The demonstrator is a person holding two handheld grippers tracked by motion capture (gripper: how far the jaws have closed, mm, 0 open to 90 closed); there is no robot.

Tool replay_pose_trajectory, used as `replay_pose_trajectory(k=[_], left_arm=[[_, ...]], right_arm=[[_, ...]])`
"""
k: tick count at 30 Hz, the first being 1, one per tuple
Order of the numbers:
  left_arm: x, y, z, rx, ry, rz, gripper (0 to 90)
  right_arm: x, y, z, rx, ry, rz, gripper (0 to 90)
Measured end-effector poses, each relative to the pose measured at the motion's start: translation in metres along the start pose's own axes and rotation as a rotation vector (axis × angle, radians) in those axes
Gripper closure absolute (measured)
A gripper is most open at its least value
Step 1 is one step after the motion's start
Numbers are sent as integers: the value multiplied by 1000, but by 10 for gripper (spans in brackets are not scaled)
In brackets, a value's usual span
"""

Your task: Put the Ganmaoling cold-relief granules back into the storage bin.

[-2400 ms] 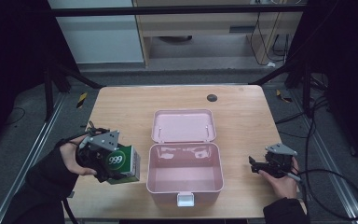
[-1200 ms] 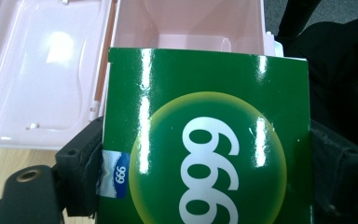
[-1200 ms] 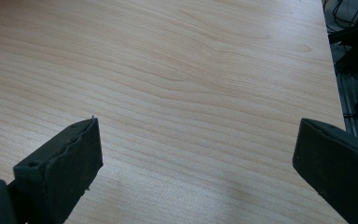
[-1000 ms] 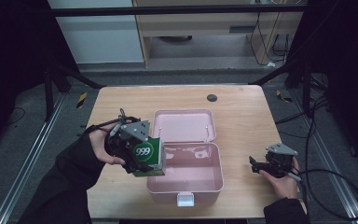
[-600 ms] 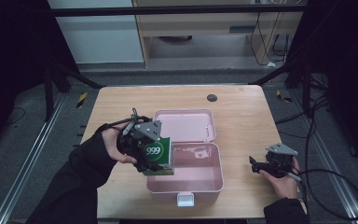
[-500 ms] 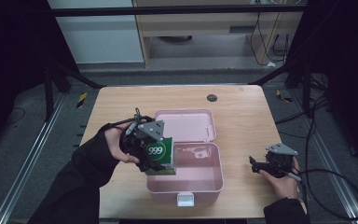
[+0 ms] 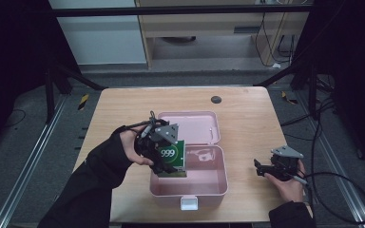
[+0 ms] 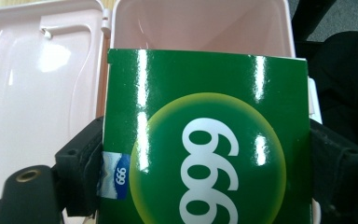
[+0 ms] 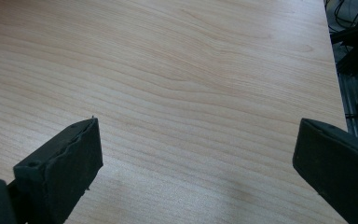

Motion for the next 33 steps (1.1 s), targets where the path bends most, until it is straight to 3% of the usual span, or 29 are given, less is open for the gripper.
replay_pose_trajectory(k=[19, 33], left_arm=[[-38, 7, 16, 17, 66, 26, 142], [-56, 6, 32, 34, 103, 48, 142]], right_arm=[[-1, 1, 1, 9, 3, -1, 18], [-2, 2, 1, 12, 9, -3, 18]])
Point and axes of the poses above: each handheld gripper's, and its own axes: x roughly backward along the jaws, z roughly out of its underside, y roughly to its left, the point moved 3 cm from there along -x, roughly forward along the jaws
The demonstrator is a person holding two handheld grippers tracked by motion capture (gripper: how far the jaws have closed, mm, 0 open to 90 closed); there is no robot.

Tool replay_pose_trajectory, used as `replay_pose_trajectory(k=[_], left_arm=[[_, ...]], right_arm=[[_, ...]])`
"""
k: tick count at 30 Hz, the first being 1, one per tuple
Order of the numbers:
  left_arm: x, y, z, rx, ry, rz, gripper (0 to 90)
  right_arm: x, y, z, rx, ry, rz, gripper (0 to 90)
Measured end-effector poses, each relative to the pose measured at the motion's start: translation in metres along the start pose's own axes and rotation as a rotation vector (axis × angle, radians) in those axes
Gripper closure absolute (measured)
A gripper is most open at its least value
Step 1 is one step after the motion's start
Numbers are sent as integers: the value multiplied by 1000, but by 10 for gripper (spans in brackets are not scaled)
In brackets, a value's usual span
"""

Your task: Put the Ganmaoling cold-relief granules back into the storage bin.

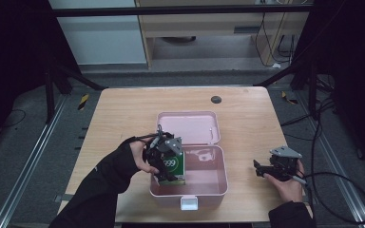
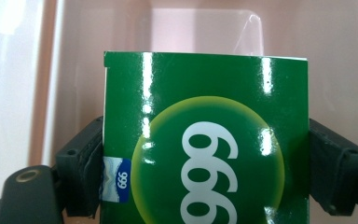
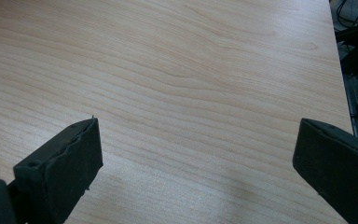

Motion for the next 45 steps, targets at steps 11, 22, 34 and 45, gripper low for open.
replay_pose_trajectory(k=[11, 22, 34, 45], left_arm=[[-13, 0, 9, 1, 43, 7, 142], [-19, 0, 12, -7, 52, -12, 130], [28, -6, 10, 4, -113, -81, 172], [75, -10, 43, 68, -239, -176, 232]], right_arm=[[0, 1, 0, 1, 4, 0, 18], [-1, 1, 1, 4, 6, -1, 17], [-1, 0, 1, 0, 9, 1, 19], [0, -1, 1, -7, 13, 6, 22]])
Point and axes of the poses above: each handheld gripper's, and its own axes: x roughly backward along the jaws, z roughly out of its underside, y roughly to its left, the point moved 3 cm from there along -x, roughly forward along the jaws
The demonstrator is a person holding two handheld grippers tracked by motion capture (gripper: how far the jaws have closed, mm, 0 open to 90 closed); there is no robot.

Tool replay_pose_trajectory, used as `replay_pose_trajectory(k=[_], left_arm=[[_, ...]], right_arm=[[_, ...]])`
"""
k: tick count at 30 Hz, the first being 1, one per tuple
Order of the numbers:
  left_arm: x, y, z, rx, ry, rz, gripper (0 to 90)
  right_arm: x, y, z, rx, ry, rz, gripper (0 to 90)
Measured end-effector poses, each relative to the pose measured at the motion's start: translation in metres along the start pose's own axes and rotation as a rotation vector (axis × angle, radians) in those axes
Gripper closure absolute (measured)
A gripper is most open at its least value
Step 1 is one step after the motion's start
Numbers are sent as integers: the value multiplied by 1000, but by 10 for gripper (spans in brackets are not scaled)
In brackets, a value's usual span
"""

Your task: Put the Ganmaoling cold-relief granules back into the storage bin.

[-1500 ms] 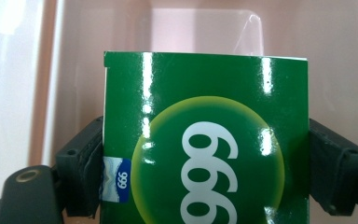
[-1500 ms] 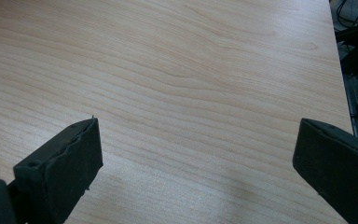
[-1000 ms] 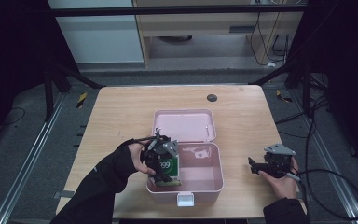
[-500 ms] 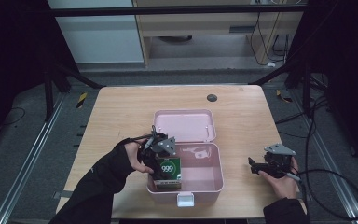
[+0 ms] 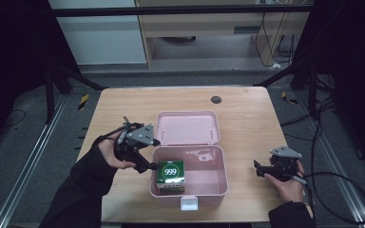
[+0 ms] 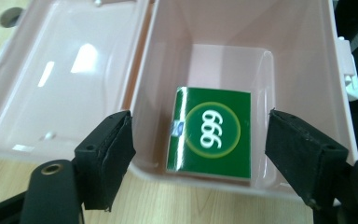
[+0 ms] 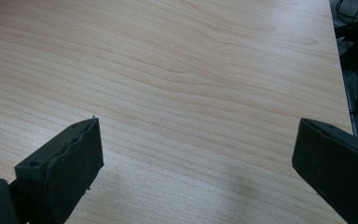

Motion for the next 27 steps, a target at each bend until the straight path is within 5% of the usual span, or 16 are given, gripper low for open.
replay_pose_trajectory(k=[11, 27], left_arm=[[16, 1, 50, 107, -27, -75, 252], [-14, 8, 123, 331, 21, -193, 219]], right_arm=[[0, 0, 0, -6, 0, 2, 22], [1, -1, 1, -5, 2, 10, 22]])
Point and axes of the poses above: each handheld gripper's, and its own axes: x roughly backward along the jaws, z roughly out of its underside, y roughly to its left, the point moved 3 cm from there along -x, roughly forward along the jaws
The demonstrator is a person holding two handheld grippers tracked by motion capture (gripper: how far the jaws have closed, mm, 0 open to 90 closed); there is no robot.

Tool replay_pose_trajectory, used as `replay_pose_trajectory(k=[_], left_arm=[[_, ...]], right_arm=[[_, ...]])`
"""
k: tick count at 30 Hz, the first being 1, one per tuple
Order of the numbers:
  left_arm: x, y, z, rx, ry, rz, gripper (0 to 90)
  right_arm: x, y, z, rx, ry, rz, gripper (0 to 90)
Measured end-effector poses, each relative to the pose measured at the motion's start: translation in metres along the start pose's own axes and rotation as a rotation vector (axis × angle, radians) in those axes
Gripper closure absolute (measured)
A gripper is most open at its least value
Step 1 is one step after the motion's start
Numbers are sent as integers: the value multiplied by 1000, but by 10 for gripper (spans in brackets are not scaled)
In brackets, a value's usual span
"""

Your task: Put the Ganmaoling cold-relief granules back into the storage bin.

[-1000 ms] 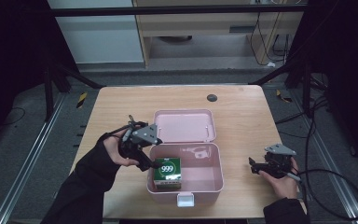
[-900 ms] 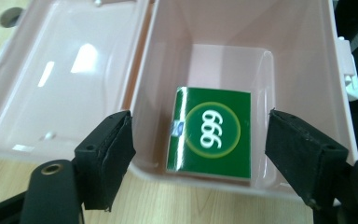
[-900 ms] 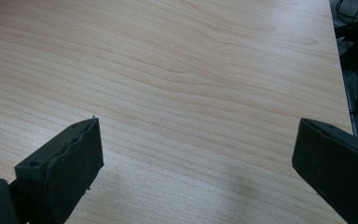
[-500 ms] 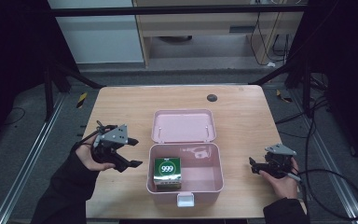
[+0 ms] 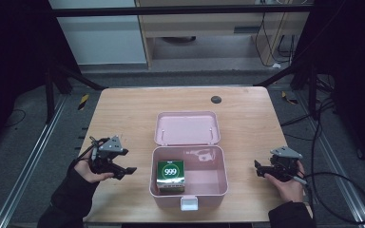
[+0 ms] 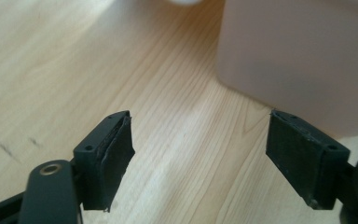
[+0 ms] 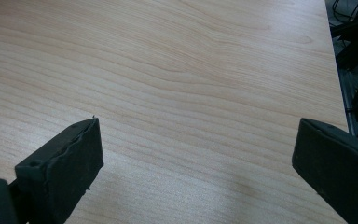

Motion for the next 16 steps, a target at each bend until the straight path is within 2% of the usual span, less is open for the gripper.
replay_pose_trajectory(k=[4, 8, 11, 16], left_arm=[[-6, 3, 12, 40, -2, -15, 217], [-12, 12, 23, 100, 16, -70, 203], [-13, 19, 29, 167, -2, -106, 200], [-17, 27, 41, 228, 9, -168, 198]], right_arm=[[0, -1, 0, -6, -3, 1, 22], [0, -1, 0, -10, -1, 3, 22], [1, -1, 0, -12, -4, 3, 22], [0, -1, 0, -9, -2, 3, 22]])
Point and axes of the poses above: each handheld gripper's, and its own axes: x roughly backward along the jaws, z roughly out of its underside, y roughly to its left, the point moved 3 cm from there along -x, roughly forward along the jaws
